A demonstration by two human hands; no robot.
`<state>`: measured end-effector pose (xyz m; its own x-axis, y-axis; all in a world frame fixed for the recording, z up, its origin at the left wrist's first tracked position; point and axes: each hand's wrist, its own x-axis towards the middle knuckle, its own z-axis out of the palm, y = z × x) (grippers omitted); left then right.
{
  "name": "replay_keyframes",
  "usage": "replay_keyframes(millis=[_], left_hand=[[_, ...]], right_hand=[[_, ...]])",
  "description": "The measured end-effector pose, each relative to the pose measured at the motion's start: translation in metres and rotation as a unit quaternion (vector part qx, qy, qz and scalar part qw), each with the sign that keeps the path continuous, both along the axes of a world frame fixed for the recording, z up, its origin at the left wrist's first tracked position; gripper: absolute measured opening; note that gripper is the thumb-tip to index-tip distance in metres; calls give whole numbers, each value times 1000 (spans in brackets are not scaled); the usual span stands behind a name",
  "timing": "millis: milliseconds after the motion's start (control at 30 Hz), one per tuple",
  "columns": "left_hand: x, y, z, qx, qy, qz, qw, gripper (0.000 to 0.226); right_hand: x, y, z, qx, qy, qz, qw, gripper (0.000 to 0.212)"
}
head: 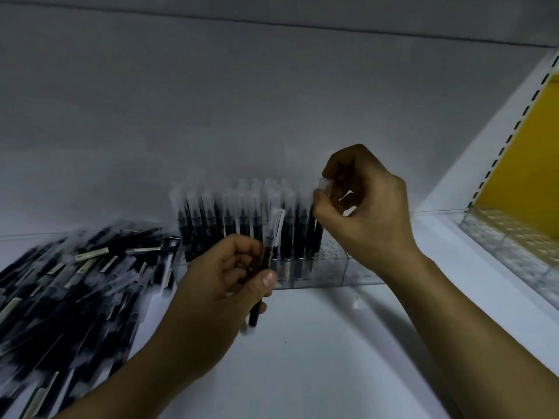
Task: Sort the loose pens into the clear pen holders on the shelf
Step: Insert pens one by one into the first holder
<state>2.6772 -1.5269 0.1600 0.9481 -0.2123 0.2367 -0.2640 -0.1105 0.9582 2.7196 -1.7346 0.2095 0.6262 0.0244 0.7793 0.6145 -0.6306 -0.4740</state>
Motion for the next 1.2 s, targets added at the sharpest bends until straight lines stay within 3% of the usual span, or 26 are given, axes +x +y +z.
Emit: replay_keyframes(millis=[300, 500, 633, 833, 967, 1100, 1200], left_hand=[[-1, 0, 3, 4, -5, 11, 1000, 29], [-2, 0, 5, 3, -11, 16, 1000, 27], [-2, 1, 5, 10, -34, 24, 999, 28], [-5, 1, 5, 19, -67, 20, 997, 32], [-9, 1, 2, 167, -197, 61, 964, 14], [-8, 2, -2, 293, -224, 33, 929, 35], [-8, 5, -7, 346, -241, 19, 907, 45]], right_hand=[[4, 0, -5, -111, -37, -7, 993, 17], [-7, 8, -1, -35, -107, 19, 993, 12], [-16, 26, -8, 25, -5, 140, 990, 22], [-19, 34, -12, 116, 103, 199, 968, 20], [-18, 30, -3, 225, 100, 192, 950, 14], [-13, 13, 12, 340, 92, 169, 921, 17], [-7, 2, 15, 372, 74, 131, 916, 17]])
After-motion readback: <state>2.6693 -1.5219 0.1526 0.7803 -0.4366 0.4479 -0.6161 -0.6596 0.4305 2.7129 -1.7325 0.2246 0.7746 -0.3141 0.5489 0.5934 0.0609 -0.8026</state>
